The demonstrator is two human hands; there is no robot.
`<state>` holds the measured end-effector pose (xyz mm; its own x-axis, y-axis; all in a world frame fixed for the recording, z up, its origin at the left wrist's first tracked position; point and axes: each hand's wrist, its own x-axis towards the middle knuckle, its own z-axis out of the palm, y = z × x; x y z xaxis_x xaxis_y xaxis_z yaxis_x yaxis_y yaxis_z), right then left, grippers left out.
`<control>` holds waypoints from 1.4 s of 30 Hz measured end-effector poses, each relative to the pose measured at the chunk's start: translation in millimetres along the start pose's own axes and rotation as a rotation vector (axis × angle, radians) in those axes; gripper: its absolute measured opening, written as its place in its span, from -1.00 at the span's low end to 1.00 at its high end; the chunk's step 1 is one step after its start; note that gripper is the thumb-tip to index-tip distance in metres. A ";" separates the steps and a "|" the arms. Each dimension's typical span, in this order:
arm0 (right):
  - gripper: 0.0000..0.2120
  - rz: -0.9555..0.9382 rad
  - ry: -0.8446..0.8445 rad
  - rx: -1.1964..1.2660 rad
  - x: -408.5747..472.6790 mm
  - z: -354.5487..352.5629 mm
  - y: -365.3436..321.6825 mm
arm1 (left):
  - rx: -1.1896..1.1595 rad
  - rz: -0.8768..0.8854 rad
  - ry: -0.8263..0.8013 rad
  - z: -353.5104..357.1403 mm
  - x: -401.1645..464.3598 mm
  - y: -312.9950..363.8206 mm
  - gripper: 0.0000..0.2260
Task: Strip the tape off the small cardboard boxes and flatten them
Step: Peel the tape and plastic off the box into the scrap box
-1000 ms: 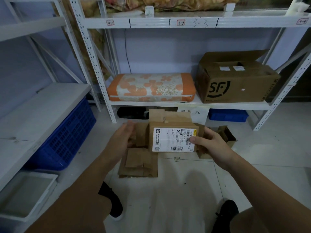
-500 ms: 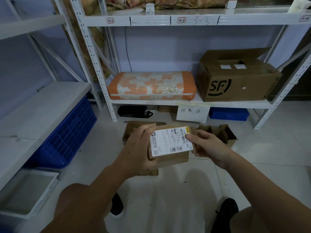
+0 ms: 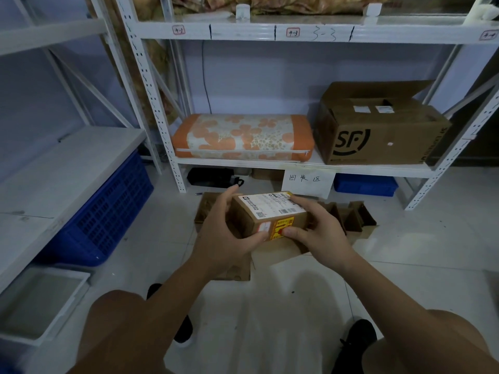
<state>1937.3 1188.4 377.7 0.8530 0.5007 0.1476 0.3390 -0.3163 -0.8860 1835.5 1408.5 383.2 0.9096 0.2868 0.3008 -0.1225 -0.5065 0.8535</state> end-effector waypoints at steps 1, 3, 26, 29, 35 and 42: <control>-0.34 0.007 0.031 0.034 -0.7 -0.3 1.0 | -0.014 0.004 -0.011 0.2 0.4 1.9 -0.09; -0.37 0.016 0.071 0.102 -1.9 -1.8 2.9 | -0.013 -0.002 -0.061 -1.7 2.7 5.9 -0.03; -0.39 -0.142 -0.008 -0.328 8.0 31.5 -46.4 | 0.727 0.077 0.023 19.9 2.2 12.1 -0.16; -0.47 -0.126 0.013 -0.273 8.0 29.9 -42.7 | 0.715 0.068 0.028 21.5 1.4 13.7 -0.12; -0.62 -0.111 0.043 -0.122 6.8 24.2 -45.1 | 0.555 0.038 0.109 23.9 1.3 21.8 -0.22; -0.49 -0.044 -0.065 -0.065 5.2 20.2 -53.7 | 0.572 0.119 0.100 21.0 0.5 19.8 -0.20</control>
<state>1915.5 1224.2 417.2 0.8098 0.5656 0.1557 0.4028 -0.3432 -0.8485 1841.9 1381.6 391.3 0.8575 0.2622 0.4427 0.0374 -0.8899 0.4546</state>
